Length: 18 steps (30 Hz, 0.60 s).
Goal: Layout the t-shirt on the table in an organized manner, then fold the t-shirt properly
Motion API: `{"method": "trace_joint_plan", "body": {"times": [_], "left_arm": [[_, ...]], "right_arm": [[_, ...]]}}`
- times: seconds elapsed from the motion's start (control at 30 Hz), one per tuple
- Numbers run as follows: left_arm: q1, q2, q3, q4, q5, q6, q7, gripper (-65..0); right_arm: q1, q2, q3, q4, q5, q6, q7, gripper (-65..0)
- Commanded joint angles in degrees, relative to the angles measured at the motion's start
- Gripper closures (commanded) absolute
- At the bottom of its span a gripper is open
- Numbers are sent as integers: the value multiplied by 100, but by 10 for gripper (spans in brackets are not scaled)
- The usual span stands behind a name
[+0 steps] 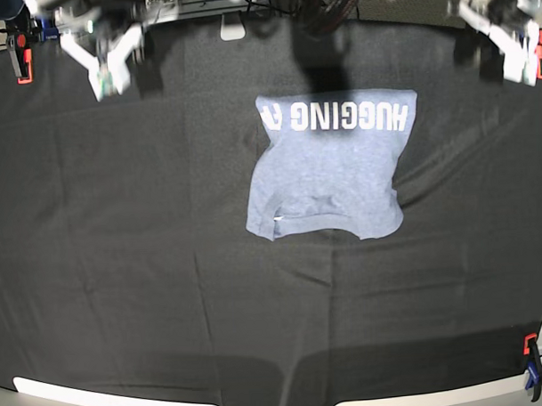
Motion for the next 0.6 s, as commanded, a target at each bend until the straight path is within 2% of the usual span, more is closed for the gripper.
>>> {"method": "trace_joint_plan", "body": {"times": [0.0, 0.13, 0.27, 0.4, 0.57], "left_arm": [[208, -17, -22, 94, -87, -42, -105, 0], [748, 155, -17, -98, -37, -44, -90, 0], [837, 332, -17, -1012, -42, -79, -111, 0], [745, 323, -17, -2236, -42, -487, -282, 0], [334, 293, -17, -3504, 155, -590, -249, 0]], "right_arm": [[-190, -15, 13, 114, 125, 28, 105, 0], [-782, -13, -13, 50, 136, 31, -90, 0], [-1156, -13, -140, -542, 109, 46, -66, 0], [-1202, 13, -385, -1547, -315, 138, 116, 0], [-817, 442, -789, -3071, -293, 131, 142, 0]]}}
